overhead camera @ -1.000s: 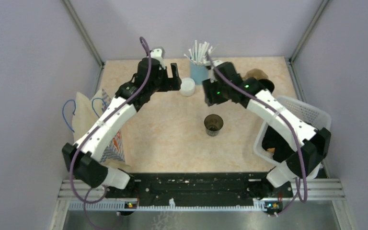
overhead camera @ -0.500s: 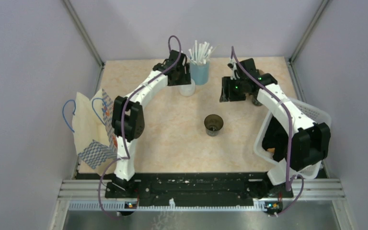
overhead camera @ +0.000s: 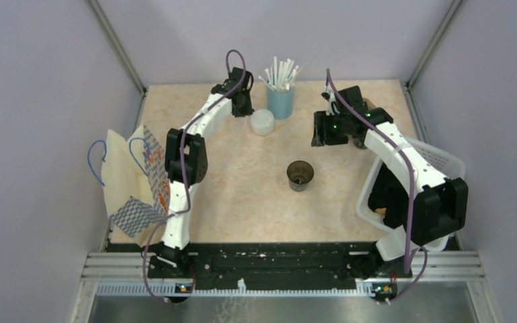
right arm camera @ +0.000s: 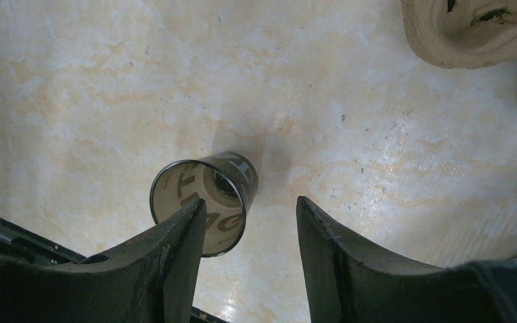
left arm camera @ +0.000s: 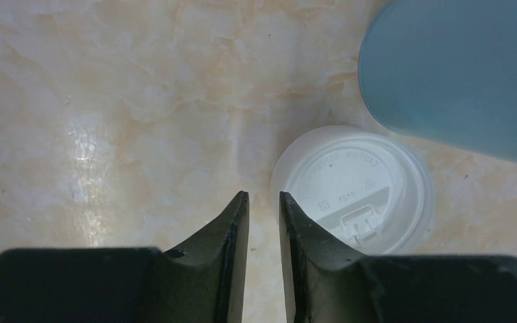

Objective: Pack the takeout coffee

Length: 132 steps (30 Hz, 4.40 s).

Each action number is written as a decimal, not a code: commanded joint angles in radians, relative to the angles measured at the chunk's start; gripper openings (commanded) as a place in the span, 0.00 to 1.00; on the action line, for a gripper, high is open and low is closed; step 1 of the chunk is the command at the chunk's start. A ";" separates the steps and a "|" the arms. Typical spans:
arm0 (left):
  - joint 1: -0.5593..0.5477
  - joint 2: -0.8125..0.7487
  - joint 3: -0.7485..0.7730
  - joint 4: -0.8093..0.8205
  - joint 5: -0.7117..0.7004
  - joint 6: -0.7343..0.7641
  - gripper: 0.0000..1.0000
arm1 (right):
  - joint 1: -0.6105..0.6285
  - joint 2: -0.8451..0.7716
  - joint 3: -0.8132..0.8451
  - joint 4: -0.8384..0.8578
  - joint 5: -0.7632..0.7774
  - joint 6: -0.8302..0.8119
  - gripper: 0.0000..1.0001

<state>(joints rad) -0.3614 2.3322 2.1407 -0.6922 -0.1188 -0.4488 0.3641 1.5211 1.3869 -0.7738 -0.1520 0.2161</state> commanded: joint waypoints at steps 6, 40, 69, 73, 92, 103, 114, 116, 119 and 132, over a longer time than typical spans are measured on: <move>-0.012 0.059 0.084 0.005 0.061 0.014 0.30 | -0.005 -0.043 -0.002 0.039 -0.003 -0.021 0.52; -0.010 0.047 0.114 -0.029 0.060 0.013 0.00 | -0.006 -0.041 0.000 0.045 -0.029 -0.020 0.49; 0.053 0.013 0.097 -0.056 0.258 -0.108 0.01 | -0.004 -0.049 0.000 0.051 -0.061 -0.010 0.49; 0.053 0.022 0.099 -0.049 0.283 -0.118 0.00 | -0.004 -0.050 -0.003 0.052 -0.062 -0.011 0.49; 0.072 0.041 0.102 -0.059 0.250 -0.098 0.00 | -0.004 -0.046 -0.002 0.054 -0.065 -0.011 0.49; 0.075 0.048 0.104 -0.059 0.258 -0.082 0.12 | -0.004 -0.035 0.001 0.056 -0.081 -0.007 0.48; 0.069 0.021 0.100 -0.083 0.227 -0.032 0.26 | -0.004 -0.033 0.000 0.060 -0.093 -0.004 0.48; 0.063 0.027 0.104 -0.082 0.224 -0.029 0.25 | -0.004 -0.032 -0.002 0.061 -0.095 -0.004 0.48; 0.057 0.045 0.126 -0.089 0.231 -0.024 0.28 | -0.004 -0.036 -0.005 0.061 -0.094 -0.004 0.48; 0.032 0.104 0.189 -0.143 0.200 -0.004 0.31 | -0.004 -0.035 -0.003 0.061 -0.088 -0.007 0.48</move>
<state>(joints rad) -0.3214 2.4126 2.2925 -0.8116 0.1036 -0.4717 0.3641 1.5177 1.3800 -0.7471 -0.2344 0.2100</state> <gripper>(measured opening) 0.302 0.486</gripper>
